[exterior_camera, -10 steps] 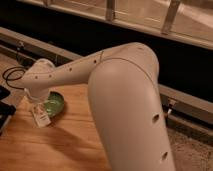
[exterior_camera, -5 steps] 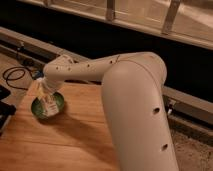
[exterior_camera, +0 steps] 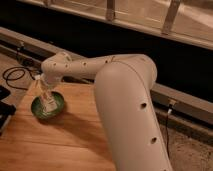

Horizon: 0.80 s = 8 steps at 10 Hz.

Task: Place the bottle in the ceramic bowl

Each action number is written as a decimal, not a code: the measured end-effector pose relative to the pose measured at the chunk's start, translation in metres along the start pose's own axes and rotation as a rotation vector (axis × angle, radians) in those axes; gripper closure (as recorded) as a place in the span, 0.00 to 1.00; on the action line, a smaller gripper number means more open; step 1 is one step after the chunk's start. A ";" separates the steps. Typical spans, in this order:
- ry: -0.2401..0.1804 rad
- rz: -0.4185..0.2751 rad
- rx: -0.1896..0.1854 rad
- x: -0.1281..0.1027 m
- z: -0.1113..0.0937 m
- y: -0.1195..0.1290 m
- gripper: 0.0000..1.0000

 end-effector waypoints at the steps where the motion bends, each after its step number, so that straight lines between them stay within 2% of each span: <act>1: 0.001 -0.001 -0.001 0.000 0.001 0.001 1.00; 4: -0.002 -0.001 -0.001 0.000 0.000 0.000 1.00; 5: -0.003 -0.007 -0.014 -0.002 0.004 -0.002 1.00; 8: 0.024 -0.024 -0.062 -0.012 0.036 -0.009 1.00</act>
